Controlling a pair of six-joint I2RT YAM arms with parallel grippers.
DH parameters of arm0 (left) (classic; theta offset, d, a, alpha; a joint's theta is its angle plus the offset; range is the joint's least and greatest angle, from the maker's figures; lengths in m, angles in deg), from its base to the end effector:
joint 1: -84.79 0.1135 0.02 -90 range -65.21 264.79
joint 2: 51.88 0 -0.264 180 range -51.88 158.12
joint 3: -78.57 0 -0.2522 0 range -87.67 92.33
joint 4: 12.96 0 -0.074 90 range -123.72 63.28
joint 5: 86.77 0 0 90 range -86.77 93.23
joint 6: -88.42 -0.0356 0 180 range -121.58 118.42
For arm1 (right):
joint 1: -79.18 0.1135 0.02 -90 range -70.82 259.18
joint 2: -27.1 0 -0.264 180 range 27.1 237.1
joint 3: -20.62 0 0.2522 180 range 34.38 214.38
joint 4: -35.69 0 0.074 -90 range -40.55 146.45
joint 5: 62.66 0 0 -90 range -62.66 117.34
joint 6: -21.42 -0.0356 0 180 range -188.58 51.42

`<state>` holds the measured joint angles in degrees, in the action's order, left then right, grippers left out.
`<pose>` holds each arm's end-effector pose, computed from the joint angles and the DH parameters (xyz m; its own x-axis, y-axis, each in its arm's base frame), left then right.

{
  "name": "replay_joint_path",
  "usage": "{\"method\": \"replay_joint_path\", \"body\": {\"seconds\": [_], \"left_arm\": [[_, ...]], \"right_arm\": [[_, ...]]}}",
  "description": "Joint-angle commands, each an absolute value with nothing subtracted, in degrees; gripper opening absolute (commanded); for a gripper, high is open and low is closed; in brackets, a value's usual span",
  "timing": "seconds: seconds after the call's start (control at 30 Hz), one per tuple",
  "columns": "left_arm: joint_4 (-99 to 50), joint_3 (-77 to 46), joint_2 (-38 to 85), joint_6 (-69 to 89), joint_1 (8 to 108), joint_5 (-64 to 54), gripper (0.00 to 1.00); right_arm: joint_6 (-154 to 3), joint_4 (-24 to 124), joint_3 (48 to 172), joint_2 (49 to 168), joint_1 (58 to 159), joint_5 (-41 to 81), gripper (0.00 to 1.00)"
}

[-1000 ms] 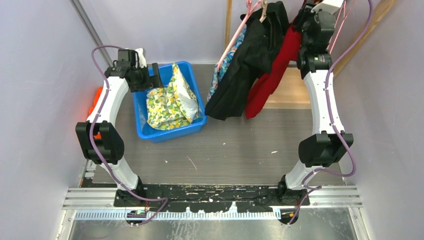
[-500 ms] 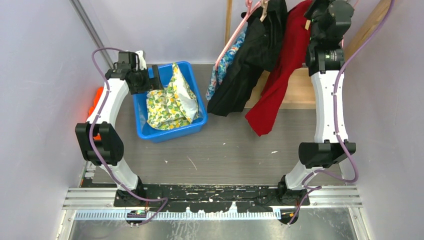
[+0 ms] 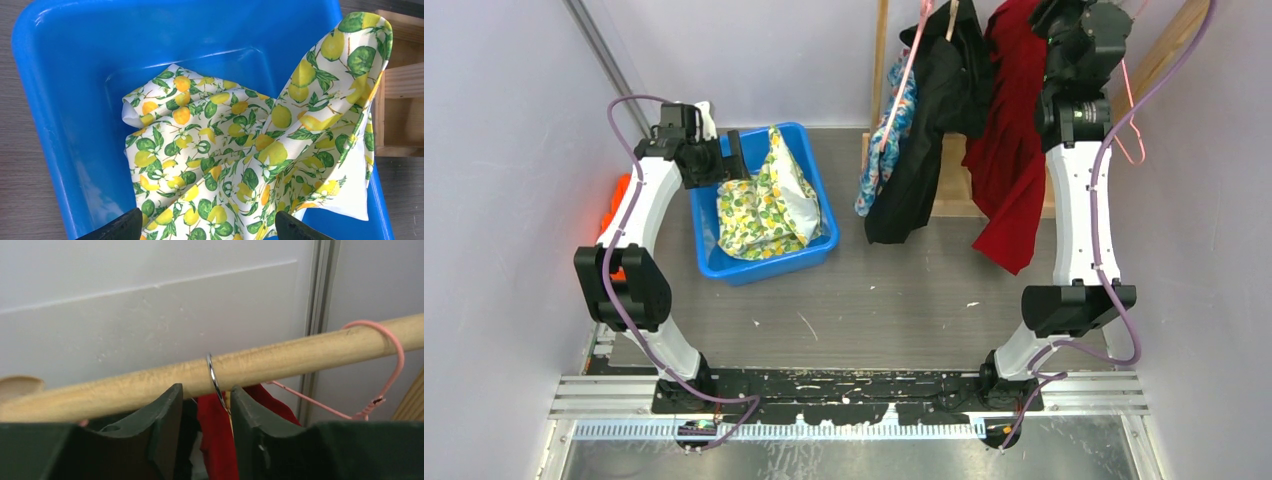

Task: Remove the skirt from the hanger
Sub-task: Pick up the hanger from the clothesline.

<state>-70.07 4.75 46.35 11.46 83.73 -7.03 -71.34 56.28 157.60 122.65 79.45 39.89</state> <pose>0.3787 -0.0133 0.3272 -0.7673 -0.2079 -0.6067 -0.0395 0.9595 -0.2788 0.3363 -0.0062 0.5818 0.3649 0.0487 -0.9298 0.1811 0.9758 0.1222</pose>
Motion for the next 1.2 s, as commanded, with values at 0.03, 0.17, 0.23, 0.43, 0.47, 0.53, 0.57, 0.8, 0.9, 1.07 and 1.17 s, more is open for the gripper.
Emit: {"method": "replay_joint_path", "body": {"seconds": [0.03, 0.17, 0.23, 0.43, 0.47, 0.53, 0.57, 0.8, 0.9, 1.07, 1.17], "left_arm": [[-68.0, 6.1, 46.1, 10.6, 83.9, -7.5, 0.99], [-67.4, 7.7, 48.8, 10.8, 84.0, -8.7, 0.99], [-66.6, 8.3, 50.0, 10.9, 84.0, -9.4, 0.99], [-64.3, 9.7, 54.1, 11.3, 84.0, -10.0, 0.99], [-63.8, 9.9, 54.7, 11.6, 84.0, -10.7, 0.99], [-63.1, 10.4, 56.0, 12.1, 84.0, -11.6, 0.99], [-62.9, 10.7, 56.5, 12.3, 84.0, -11.8, 0.99], [-62.3, 11.9, 58.9, 12.7, 84.3, -12.1, 0.99], [-62.2, 12.4, 59.6, 13.1, 84.7, -12.6, 0.99], [-62.0, 13.0, 60.3, 13.3, 85.0, -12.8, 0.99], [-61.9, 13.1, 60.4, 13.6, 85.2, -13.0, 0.99]], "right_arm": [[-72.8, 55.5, 150.5, 117.6, 79.7, 41.6, 0.65], [-72.7, 58.5, 148.7, 115.7, 79.7, 45.0, 0.69], [-71.6, 59.8, 148.5, 115.0, 79.7, 47.6, 0.69], [-68.2, 63.6, 151.4, 115.0, 79.7, 49.7, 0.70], [-68.0, 63.6, 151.7, 115.0, 79.7, 50.2, 0.70], [-67.4, 64.1, 152.1, 115.3, 79.7, 50.5, 0.70], [-67.3, 64.9, 152.4, 115.7, 79.7, 50.5, 0.70], [-66.8, 72.9, 154.5, 116.9, 79.7, 49.2, 0.71], [-67.9, 74.7, 154.1, 117.3, 79.7, 48.7, 0.71], [-68.0, 75.9, 154.5, 118.6, 79.7, 48.9, 0.72], [-68.3, 76.4, 156.3, 120.6, 79.7, 49.0, 0.72]]}}
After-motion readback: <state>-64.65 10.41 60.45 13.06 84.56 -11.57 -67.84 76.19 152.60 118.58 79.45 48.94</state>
